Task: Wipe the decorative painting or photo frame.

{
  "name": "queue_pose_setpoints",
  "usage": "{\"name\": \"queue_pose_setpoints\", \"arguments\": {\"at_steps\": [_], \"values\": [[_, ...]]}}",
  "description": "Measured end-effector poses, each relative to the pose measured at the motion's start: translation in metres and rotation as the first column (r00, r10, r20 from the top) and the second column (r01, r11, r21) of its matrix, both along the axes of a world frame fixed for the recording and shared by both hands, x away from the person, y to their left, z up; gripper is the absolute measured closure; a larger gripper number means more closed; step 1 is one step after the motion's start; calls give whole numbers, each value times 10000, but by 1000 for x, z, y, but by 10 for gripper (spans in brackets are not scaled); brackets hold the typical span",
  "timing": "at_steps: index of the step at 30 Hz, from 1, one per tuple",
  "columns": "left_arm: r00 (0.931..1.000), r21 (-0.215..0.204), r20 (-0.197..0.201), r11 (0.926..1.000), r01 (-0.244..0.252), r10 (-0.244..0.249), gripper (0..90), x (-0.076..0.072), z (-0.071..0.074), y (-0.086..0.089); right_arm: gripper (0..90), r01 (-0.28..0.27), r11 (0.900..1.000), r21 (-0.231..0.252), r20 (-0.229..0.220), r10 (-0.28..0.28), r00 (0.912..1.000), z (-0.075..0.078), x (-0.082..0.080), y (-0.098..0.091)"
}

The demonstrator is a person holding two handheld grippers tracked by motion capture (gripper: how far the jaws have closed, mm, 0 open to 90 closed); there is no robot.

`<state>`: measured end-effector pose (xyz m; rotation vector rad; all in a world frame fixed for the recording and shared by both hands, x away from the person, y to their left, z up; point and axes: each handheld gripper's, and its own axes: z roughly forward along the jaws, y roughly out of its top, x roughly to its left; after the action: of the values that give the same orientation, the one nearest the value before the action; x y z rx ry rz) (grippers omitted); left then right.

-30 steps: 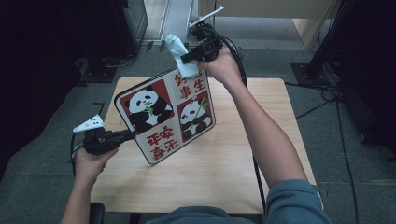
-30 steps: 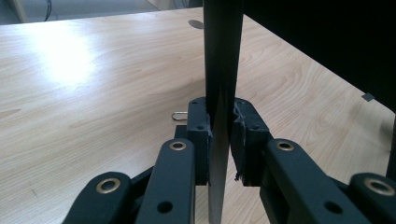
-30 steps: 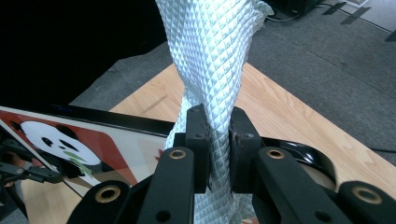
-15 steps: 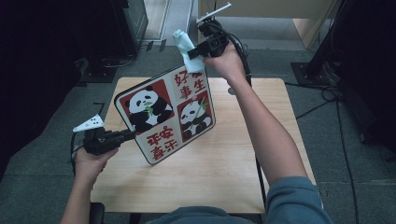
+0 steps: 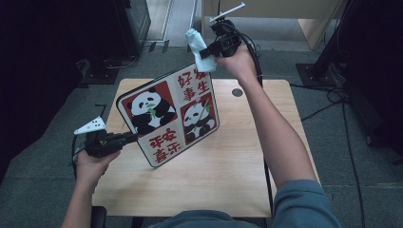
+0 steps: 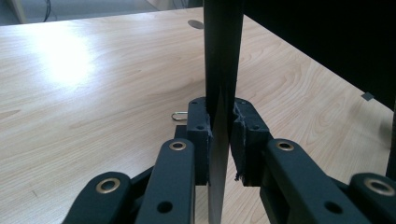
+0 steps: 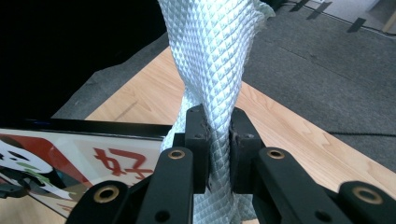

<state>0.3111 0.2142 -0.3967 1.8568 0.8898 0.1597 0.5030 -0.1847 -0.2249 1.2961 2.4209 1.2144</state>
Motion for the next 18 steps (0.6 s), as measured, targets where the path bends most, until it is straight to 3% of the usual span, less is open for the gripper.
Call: {"name": "queue_pose_setpoints", "arguments": {"at_steps": [18], "values": [[10000,41,38,10000,-36,36,789,0,0,0,815,267,9995,-171,-89,-269,9996,-15,-1,-22]]}}
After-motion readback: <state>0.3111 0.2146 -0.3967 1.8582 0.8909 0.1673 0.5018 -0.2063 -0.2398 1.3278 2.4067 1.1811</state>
